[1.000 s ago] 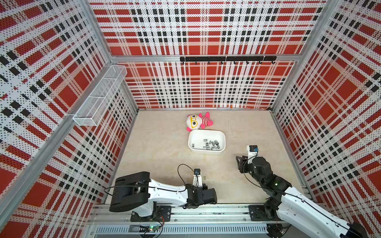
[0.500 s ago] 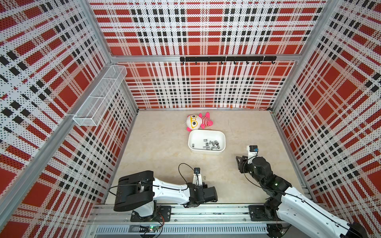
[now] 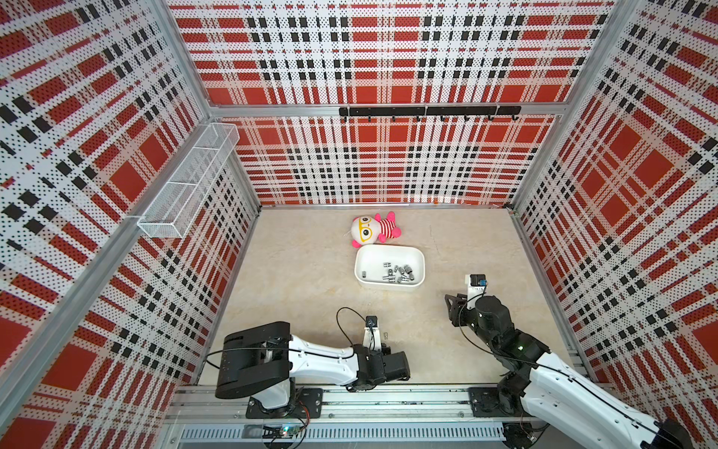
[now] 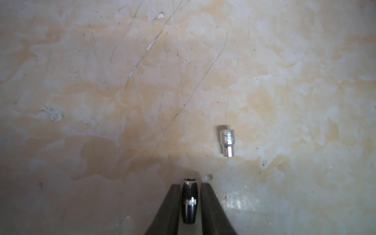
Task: Put the socket on the desktop into the storage box
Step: Pick up the socket head from the center of the board.
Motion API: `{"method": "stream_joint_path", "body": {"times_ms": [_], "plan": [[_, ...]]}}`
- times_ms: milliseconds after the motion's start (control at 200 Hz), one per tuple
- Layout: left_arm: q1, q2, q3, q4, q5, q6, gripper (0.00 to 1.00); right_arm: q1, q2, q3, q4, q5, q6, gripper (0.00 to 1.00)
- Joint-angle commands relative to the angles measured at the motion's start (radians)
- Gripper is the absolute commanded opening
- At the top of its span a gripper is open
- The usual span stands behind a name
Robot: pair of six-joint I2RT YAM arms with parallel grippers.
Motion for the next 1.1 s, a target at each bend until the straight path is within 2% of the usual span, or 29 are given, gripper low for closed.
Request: {"method": "stream_joint_path", "body": {"times_ms": [0, 361, 596, 812, 1092], "plan": [[0.006, 0.024, -0.002, -0.003, 0.000, 0.018, 0.21, -0.002, 0.004, -0.013, -0.006, 0.018, 0.007, 0.46], [0.000, 0.023, 0.000, 0.005, 0.002, 0.053, 0.10, -0.001, 0.007, -0.012, -0.005, 0.021, 0.009, 0.46], [-0.003, -0.059, 0.000, 0.003, -0.028, 0.104, 0.03, -0.001, 0.012, -0.012, -0.004, 0.018, 0.008, 0.45], [0.011, -0.154, 0.009, -0.003, -0.074, 0.178, 0.00, -0.001, 0.016, -0.011, -0.002, 0.011, 0.005, 0.46], [0.140, -0.246, 0.101, 0.026, -0.132, 0.378, 0.00, -0.001, 0.010, -0.013, -0.004, 0.013, 0.004, 0.46]]}}
